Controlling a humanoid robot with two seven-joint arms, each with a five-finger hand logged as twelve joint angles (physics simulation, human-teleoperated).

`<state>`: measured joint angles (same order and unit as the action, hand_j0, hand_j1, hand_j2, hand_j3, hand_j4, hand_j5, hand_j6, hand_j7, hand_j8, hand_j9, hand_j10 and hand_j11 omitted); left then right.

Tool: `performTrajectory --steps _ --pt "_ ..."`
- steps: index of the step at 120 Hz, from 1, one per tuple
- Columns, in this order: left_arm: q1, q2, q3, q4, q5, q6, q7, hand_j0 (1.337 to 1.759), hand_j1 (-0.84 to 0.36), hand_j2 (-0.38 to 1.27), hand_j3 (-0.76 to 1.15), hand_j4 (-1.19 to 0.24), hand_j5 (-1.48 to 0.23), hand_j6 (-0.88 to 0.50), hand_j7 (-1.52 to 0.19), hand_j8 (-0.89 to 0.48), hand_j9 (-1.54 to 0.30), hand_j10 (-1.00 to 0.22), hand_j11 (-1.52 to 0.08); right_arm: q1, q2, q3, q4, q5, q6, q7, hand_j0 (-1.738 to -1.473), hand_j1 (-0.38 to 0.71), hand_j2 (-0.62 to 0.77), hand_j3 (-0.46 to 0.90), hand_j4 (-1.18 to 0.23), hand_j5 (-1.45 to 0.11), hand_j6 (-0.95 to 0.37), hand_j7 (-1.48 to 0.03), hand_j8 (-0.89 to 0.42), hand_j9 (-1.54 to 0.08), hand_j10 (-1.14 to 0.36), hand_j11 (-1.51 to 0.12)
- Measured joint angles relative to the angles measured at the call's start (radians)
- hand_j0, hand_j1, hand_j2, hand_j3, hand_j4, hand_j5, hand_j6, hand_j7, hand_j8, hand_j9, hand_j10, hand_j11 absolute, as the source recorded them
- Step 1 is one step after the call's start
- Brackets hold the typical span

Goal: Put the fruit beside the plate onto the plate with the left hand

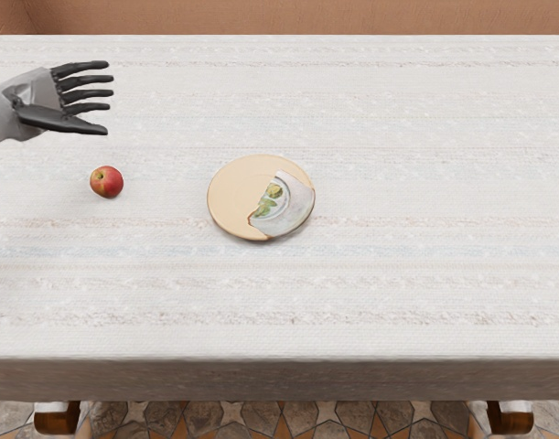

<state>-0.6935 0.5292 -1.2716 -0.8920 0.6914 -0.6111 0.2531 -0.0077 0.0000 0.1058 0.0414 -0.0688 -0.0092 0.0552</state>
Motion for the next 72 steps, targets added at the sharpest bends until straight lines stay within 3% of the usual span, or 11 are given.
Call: performTrajectory --steps 17,24,51,55,64,72 --pt "-0.004 0.002 -0.006 0.0 0.003 0.0 0.0 1.658 0.06 0.05 0.0 -0.24 -0.32 -0.24 -0.32 -0.24 -0.32 -0.24 -0.32 -0.001 0.0 0.002 0.0 0.002 -0.001 0.002 -1.658 -0.3 -0.01 0.0 -0.04 -0.05 -0.04 -0.05 -0.04 -0.05 -0.04 -0.05" --pt "-0.013 0.012 -0.001 0.034 -0.031 0.0 0.0 1.658 0.06 0.05 0.0 -0.25 -0.32 -0.24 -0.32 -0.24 -0.32 -0.24 -0.32 -0.001 0.0 0.002 0.0 0.002 -0.001 0.002 -1.658 -0.3 -0.01 0.0 -0.04 -0.05 -0.04 -0.05 -0.04 -0.05 -0.04 -0.05" --pt "-0.044 0.07 0.133 0.127 -0.226 0.0 0.012 1.658 0.06 0.05 0.0 -0.24 -0.32 -0.24 -0.32 -0.24 -0.32 -0.24 -0.32 -0.001 0.0 0.003 -0.001 0.003 -0.001 0.002 -1.658 -0.3 -0.01 0.0 -0.04 -0.05 -0.04 -0.05 -0.04 -0.05 -0.04 -0.05" --pt "-0.049 0.083 0.162 0.132 -0.242 0.0 0.045 1.658 0.06 0.05 0.0 -0.24 -0.32 -0.24 -0.32 -0.24 -0.32 -0.24 -0.32 0.0 0.0 0.004 -0.001 0.003 -0.001 0.002 -1.658 -0.3 -0.01 0.0 -0.04 -0.05 -0.04 -0.05 -0.04 -0.05 -0.04 -0.05" --pt "-0.064 0.096 0.201 0.141 -0.285 0.0 0.197 1.658 0.06 0.05 0.0 -0.24 -0.32 -0.24 -0.32 -0.24 -0.32 -0.24 -0.32 0.001 0.0 0.004 -0.001 0.003 -0.001 0.002 -1.658 -0.3 -0.01 0.0 -0.04 -0.05 -0.04 -0.05 -0.04 -0.05 -0.04 -0.05" --pt "-0.065 0.119 0.221 0.139 -0.307 0.0 0.273 1.658 0.06 0.05 0.0 -0.24 -0.32 -0.24 -0.32 -0.24 -0.32 -0.24 -0.32 0.002 0.0 0.004 0.0 0.004 -0.001 0.002 -1.658 -0.3 -0.01 0.0 -0.04 -0.05 -0.04 -0.05 -0.04 -0.05 -0.04 -0.05"
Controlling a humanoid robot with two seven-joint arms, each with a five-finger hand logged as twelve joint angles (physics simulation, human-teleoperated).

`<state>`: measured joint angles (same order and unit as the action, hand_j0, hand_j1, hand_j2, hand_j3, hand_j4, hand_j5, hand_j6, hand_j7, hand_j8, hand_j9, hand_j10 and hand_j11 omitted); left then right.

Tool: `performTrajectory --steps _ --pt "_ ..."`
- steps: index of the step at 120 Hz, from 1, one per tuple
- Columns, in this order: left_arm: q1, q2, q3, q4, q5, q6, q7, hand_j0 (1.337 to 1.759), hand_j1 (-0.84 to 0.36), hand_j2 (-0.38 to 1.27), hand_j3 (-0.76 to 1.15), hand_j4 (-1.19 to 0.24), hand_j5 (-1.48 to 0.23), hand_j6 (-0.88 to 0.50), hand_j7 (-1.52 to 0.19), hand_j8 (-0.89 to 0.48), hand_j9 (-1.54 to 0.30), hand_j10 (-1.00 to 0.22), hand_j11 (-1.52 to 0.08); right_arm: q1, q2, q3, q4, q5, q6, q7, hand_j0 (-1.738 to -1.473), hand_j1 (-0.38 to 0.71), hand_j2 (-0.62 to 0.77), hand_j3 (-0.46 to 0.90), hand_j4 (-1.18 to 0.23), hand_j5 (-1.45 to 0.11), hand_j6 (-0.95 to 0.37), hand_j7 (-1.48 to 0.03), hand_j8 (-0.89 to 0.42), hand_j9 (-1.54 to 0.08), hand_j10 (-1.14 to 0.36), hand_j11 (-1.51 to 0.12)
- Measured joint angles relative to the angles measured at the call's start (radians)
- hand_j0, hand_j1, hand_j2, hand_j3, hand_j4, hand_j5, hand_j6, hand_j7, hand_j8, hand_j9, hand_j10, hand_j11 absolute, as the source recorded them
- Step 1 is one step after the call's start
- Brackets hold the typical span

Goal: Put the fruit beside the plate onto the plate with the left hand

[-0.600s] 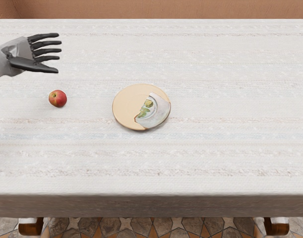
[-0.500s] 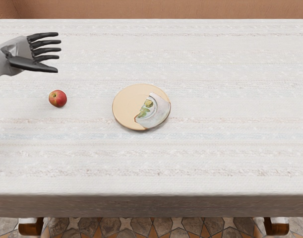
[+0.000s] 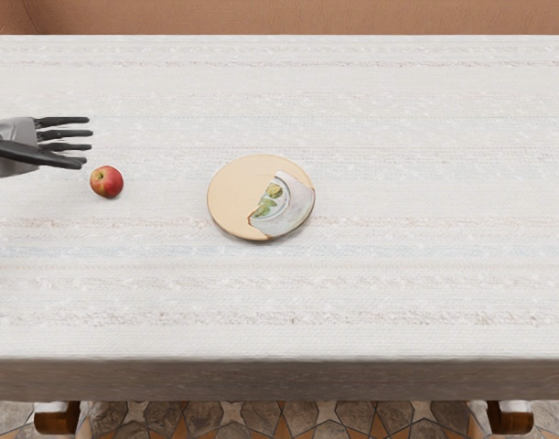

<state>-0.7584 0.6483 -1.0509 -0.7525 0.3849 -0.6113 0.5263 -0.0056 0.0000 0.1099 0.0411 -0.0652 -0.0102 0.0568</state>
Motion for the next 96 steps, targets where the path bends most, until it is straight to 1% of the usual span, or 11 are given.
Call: performTrajectory --steps 7,14,20,32,41,52,60,68,81,89,96 --pt "-0.012 0.01 0.009 -0.011 0.045 0.0 0.036 1.658 0.06 0.05 0.0 -0.24 -0.32 -0.24 -0.32 -0.24 -0.32 -0.24 -0.32 0.004 0.0 0.001 0.0 0.0 0.0 0.0 -1.658 -0.3 -0.01 0.0 -0.04 -0.05 -0.04 -0.05 -0.04 -0.05 -0.04 -0.05" --pt "-0.023 0.071 0.013 -0.045 0.091 0.0 0.057 1.658 0.06 0.05 0.0 -0.24 -0.32 -0.24 -0.32 -0.24 -0.32 -0.24 -0.32 0.007 0.0 0.001 0.0 0.001 0.0 0.0 -1.658 -0.3 -0.01 0.0 -0.04 -0.05 -0.04 -0.05 -0.04 -0.05 -0.04 -0.05" --pt "-0.022 0.117 0.016 -0.115 0.135 0.0 0.068 1.658 0.06 0.05 0.0 -0.24 -0.32 -0.24 -0.32 -0.24 -0.32 -0.24 -0.32 0.009 0.0 0.002 0.0 0.001 0.001 0.0 -1.658 -0.3 -0.01 0.0 -0.04 -0.05 -0.04 -0.05 -0.04 -0.05 -0.04 -0.05" --pt "-0.022 0.125 0.02 -0.259 0.235 0.0 0.078 1.658 0.06 0.05 0.0 -0.24 -0.32 -0.24 -0.32 -0.24 -0.32 -0.24 -0.32 0.011 0.0 0.002 0.0 0.001 0.001 0.001 -1.658 -0.3 -0.01 0.0 -0.04 -0.05 -0.04 -0.05 -0.04 -0.05 -0.04 -0.05" --pt "-0.047 0.123 0.021 -0.324 0.287 0.0 0.081 1.658 0.06 0.05 0.0 -0.24 -0.32 -0.24 -0.32 -0.24 -0.32 -0.24 -0.32 0.0 0.0 0.0 0.0 0.001 0.001 -0.004 -1.658 -0.3 -0.01 0.0 -0.04 -0.05 -0.04 -0.05 -0.04 -0.05 -0.04 -0.05" --pt "-0.118 0.123 0.053 -0.36 0.34 0.0 0.083 1.658 0.06 0.05 0.0 -0.24 -0.32 -0.24 -0.32 -0.24 -0.32 -0.24 -0.32 -0.027 0.0 -0.002 0.0 0.001 0.001 -0.009 -1.658 -0.3 -0.01 0.0 -0.04 -0.05 -0.04 -0.05 -0.04 -0.05 -0.04 -0.05" --pt "-0.206 0.124 0.123 -0.377 0.357 0.0 0.084 1.658 0.06 0.05 0.0 -0.24 -0.32 -0.24 -0.32 -0.24 -0.32 -0.24 -0.32 -0.036 0.0 -0.002 0.0 0.001 0.001 -0.01 -1.658 -0.3 -0.01 0.0 -0.04 -0.05 -0.04 -0.05 -0.04 -0.05 -0.04 -0.05" --pt "-0.255 0.131 0.182 -0.409 0.365 0.0 0.084 1.658 0.06 0.05 0.0 -0.24 -0.32 -0.25 -0.32 -0.24 -0.32 -0.24 -0.32 -0.041 0.0 -0.002 0.0 0.001 0.001 -0.011 -1.658 -0.3 -0.01 0.0 -0.04 -0.05 -0.04 -0.05 -0.04 -0.05 -0.04 -0.05" --pt "-0.28 0.132 0.271 -0.434 0.376 0.0 0.084 1.658 0.06 0.05 0.0 -0.25 -0.32 -0.25 -0.32 -0.25 -0.32 -0.24 -0.32 -0.045 0.0 -0.002 0.0 0.001 0.001 -0.012 -1.658 -0.3 -0.01 0.0 -0.04 -0.05 -0.04 -0.05 -0.04 -0.05 -0.04 -0.05" --pt "-0.287 0.167 0.322 -0.442 0.38 0.0 0.085 1.658 0.06 0.05 0.0 -0.25 -0.32 -0.25 -0.32 -0.25 -0.32 -0.25 -0.32 -0.046 0.0 -0.002 0.0 0.001 0.001 -0.012 -1.658 -0.3 -0.01 0.0 -0.04 -0.05 -0.04 -0.05 -0.04 -0.05 -0.04 -0.05" --pt "-0.324 0.215 0.383 -0.461 0.382 0.0 0.085 1.658 0.06 0.05 0.0 -0.25 -0.32 -0.25 -0.32 -0.25 -0.32 -0.25 -0.32 -0.046 0.0 -0.002 0.0 0.001 0.001 -0.012 -1.658 -0.3 -0.01 0.0 -0.04 -0.05 -0.04 -0.05 -0.04 -0.05 -0.04 -0.05"
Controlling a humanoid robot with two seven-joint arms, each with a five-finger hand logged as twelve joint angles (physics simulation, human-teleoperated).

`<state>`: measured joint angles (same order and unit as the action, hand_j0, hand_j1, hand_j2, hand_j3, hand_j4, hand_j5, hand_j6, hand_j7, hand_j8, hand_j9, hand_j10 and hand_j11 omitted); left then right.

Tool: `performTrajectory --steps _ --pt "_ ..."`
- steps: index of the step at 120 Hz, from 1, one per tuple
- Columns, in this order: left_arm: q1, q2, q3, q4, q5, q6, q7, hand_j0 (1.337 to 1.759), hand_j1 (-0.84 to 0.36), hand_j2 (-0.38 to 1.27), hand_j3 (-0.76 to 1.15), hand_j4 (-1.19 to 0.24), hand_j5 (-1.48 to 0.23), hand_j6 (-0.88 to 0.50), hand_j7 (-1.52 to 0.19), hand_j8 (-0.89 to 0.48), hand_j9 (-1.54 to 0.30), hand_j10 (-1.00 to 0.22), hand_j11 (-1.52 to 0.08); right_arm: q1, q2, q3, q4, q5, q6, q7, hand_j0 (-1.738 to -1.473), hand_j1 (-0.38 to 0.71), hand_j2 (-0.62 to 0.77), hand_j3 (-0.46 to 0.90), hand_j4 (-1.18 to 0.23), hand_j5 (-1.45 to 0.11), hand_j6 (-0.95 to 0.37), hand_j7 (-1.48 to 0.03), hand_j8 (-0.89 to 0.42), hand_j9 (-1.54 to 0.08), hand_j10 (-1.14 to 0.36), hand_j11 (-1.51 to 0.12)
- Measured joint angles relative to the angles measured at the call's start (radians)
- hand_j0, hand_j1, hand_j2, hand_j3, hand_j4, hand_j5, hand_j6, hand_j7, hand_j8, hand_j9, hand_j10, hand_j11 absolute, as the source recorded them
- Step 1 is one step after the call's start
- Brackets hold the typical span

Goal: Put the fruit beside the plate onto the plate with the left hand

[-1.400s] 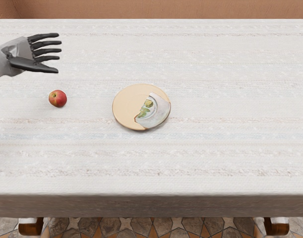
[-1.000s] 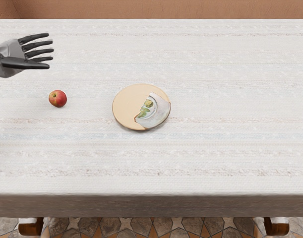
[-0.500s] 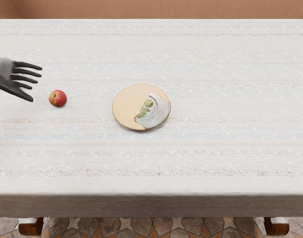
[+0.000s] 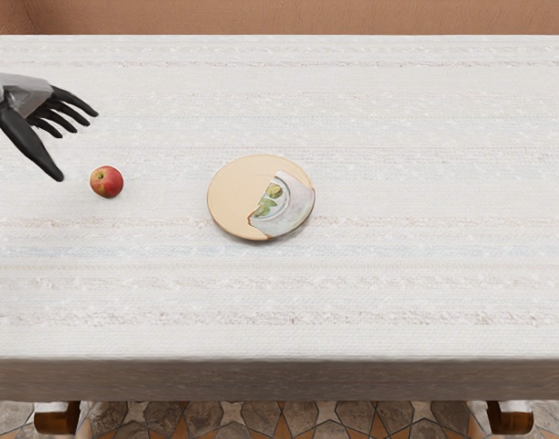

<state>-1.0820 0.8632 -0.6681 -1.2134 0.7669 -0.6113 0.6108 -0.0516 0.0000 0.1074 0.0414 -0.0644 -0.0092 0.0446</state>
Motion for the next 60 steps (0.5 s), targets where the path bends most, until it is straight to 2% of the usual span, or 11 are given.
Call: performTrajectory --steps 25,44,54,60 --pt "-0.045 0.01 0.174 -0.074 -0.001 0.064 0.0 1.658 0.06 0.05 0.0 -0.25 -0.32 -0.25 -0.32 -0.25 -0.32 -0.25 -0.32 -0.001 0.0 0.0 0.0 0.0 0.0 0.0 -1.658 -0.3 -0.01 0.0 -0.04 -0.05 -0.04 -0.05 -0.04 -0.05 -0.04 -0.05" --pt "-0.066 0.001 0.241 -0.102 0.004 0.195 0.0 1.658 0.06 0.05 0.0 -0.25 -0.32 -0.25 -0.32 -0.25 -0.32 -0.25 -0.32 -0.001 0.0 0.0 0.0 0.0 0.0 0.0 -1.658 -0.3 -0.01 0.0 -0.04 -0.05 -0.04 -0.05 -0.04 -0.05 -0.04 -0.05" --pt "-0.124 -0.011 0.306 -0.107 0.015 0.283 0.0 1.658 0.06 0.05 0.0 -0.25 -0.32 -0.25 -0.32 -0.25 -0.32 -0.25 -0.32 -0.001 0.0 0.0 0.0 0.0 0.0 0.0 -1.658 -0.3 -0.01 0.0 -0.04 -0.05 -0.04 -0.05 -0.04 -0.05 -0.04 -0.05" --pt "-0.131 -0.023 0.348 -0.108 0.021 0.328 0.0 1.658 0.06 0.05 0.0 -0.25 -0.32 -0.25 -0.32 -0.25 -0.32 -0.25 -0.32 -0.001 0.0 0.0 0.0 0.0 0.0 0.0 -1.658 -0.3 -0.01 0.0 -0.04 -0.05 -0.04 -0.05 -0.04 -0.05 -0.04 -0.05"
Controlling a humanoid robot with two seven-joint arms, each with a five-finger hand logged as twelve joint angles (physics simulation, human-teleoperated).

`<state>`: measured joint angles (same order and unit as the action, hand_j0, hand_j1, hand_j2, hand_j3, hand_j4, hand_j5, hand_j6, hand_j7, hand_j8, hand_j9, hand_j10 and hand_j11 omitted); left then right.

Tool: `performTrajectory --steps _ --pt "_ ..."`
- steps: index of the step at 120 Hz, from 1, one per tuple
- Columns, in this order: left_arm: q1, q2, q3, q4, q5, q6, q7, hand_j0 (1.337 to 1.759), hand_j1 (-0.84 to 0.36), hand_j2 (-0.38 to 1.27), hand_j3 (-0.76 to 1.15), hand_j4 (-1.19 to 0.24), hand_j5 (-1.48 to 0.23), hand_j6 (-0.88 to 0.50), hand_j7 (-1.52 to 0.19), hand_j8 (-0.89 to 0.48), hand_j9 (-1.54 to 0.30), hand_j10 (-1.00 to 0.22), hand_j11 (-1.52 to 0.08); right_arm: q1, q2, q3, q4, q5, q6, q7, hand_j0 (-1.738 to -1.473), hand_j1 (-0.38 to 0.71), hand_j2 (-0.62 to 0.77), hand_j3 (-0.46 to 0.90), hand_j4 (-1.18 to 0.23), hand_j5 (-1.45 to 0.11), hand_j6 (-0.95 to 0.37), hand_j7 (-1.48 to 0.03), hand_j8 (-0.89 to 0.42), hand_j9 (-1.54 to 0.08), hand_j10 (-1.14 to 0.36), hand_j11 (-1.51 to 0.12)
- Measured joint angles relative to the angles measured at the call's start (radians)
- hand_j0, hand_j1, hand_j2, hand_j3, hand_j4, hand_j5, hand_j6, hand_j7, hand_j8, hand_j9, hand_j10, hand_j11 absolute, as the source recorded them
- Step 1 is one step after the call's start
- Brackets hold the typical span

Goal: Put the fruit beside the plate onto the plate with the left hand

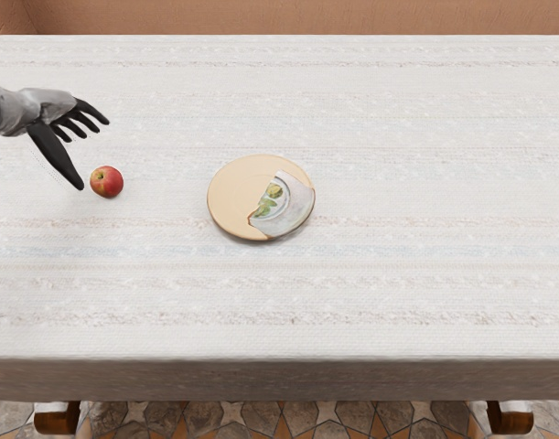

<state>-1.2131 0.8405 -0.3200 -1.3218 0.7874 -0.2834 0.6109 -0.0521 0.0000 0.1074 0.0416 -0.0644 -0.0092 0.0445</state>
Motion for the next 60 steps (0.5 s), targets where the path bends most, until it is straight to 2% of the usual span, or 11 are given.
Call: performTrajectory --steps 29,60 --pt "-0.003 -0.071 0.124 0.011 0.039 0.179 0.0 1.658 0.06 0.05 0.0 -0.25 -0.32 -0.25 -0.32 -0.25 -0.32 -0.25 -0.32 0.0 0.0 0.0 0.0 0.0 0.0 0.0 -1.658 -0.3 -0.01 0.0 -0.04 -0.05 -0.04 -0.05 -0.04 -0.05 -0.04 -0.05" --pt "-0.008 -0.167 0.225 0.074 0.086 0.303 0.0 1.658 0.06 0.05 0.0 -0.25 -0.32 -0.25 -0.32 -0.25 -0.32 -0.25 -0.32 0.0 0.0 0.0 0.0 0.0 0.0 0.0 -1.658 -0.3 -0.01 0.0 -0.04 -0.05 -0.04 -0.05 -0.04 -0.05 -0.04 -0.05"
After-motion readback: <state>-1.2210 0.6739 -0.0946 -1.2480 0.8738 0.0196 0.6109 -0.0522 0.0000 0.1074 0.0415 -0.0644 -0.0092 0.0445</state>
